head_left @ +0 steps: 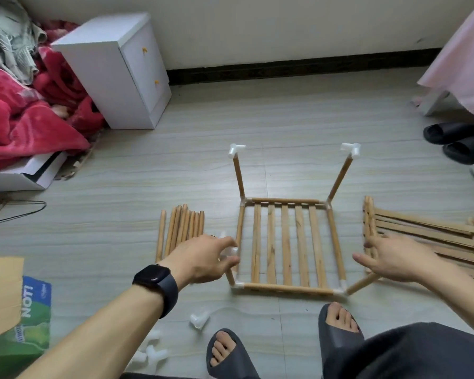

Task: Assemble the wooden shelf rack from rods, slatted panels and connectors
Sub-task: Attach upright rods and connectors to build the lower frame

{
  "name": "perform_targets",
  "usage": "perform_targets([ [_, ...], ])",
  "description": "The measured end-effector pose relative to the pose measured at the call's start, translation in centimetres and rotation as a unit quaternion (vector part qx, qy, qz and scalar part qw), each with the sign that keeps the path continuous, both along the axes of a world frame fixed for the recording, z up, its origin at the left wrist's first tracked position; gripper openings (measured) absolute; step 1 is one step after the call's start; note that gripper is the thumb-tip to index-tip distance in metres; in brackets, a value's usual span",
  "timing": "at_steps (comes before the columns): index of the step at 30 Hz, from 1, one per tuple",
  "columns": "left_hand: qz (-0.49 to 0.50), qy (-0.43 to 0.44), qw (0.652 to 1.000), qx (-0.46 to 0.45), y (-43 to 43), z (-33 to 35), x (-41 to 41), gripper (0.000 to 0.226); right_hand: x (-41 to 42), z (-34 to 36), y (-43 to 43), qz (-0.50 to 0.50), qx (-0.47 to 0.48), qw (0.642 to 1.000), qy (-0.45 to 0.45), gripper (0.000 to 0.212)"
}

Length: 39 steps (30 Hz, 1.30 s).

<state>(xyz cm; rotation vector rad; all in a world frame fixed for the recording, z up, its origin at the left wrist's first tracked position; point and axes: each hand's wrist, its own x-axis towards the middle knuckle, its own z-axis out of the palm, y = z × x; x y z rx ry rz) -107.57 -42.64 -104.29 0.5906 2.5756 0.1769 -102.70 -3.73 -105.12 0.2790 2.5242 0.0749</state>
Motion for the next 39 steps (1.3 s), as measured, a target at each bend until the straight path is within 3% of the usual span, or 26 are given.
perform_targets([
  [2,-0.024,0.032,0.998,-0.044,0.6,-0.5,-0.2,0.039,1.7,-1.0,1.1,-0.020,-0.017,1.000,-0.007,0.047],
  [6,-0.013,0.034,0.999,-0.033,1.3,-1.1,-0.6,0.030,2.5,-2.6,1.2,-0.028,-0.049,0.996,0.062,0.023],
  [16,0.015,0.092,0.995,-0.029,2.7,-0.7,-3.5,0.030,-4.7,-2.3,0.6,-0.045,-0.041,0.997,0.054,0.017],
  [21,0.026,0.131,0.991,-0.016,1.5,-2.2,-4.0,0.059,-5.4,-3.1,0.9,-0.060,-0.049,0.994,0.076,0.016],
  [27,0.113,0.097,0.985,0.092,2.0,-3.9,-3.9,0.061,-6.2,-2.9,0.5,-0.051,-0.038,0.994,0.086,0.017],
  [29,0.159,0.119,0.961,0.194,2.2,-5.6,-2.5,0.062,-6.5,-2.7,0.3,-0.054,-0.034,0.994,0.086,0.016],
  [32,0.307,0.222,0.870,0.315,1.3,-10.6,1.4,0.074,-7.0,-3.2,0.0,-0.047,-0.020,0.995,0.085,0.017],
  [33,0.376,0.195,0.856,0.298,0.7,-12.2,2.9,0.071,-7.1,-3.4,-0.1,-0.045,-0.013,0.995,0.085,0.018],
  [35,0.430,0.054,0.895,0.110,-1.1,-16.2,5.8,0.062,-7.5,-3.8,-0.2,-0.034,0.001,0.996,0.082,0.016],
  [37,0.382,-0.106,0.915,-0.081,-2.8,-19.5,8.1,0.059,-7.9,-4.3,-0.5,-0.023,0.009,0.996,0.086,0.014],
  [39,0.347,-0.159,0.914,-0.138,-3.9,-21.4,9.5,0.052,-8.2,-4.6,-0.8,-0.018,0.014,0.996,0.088,0.014],
])
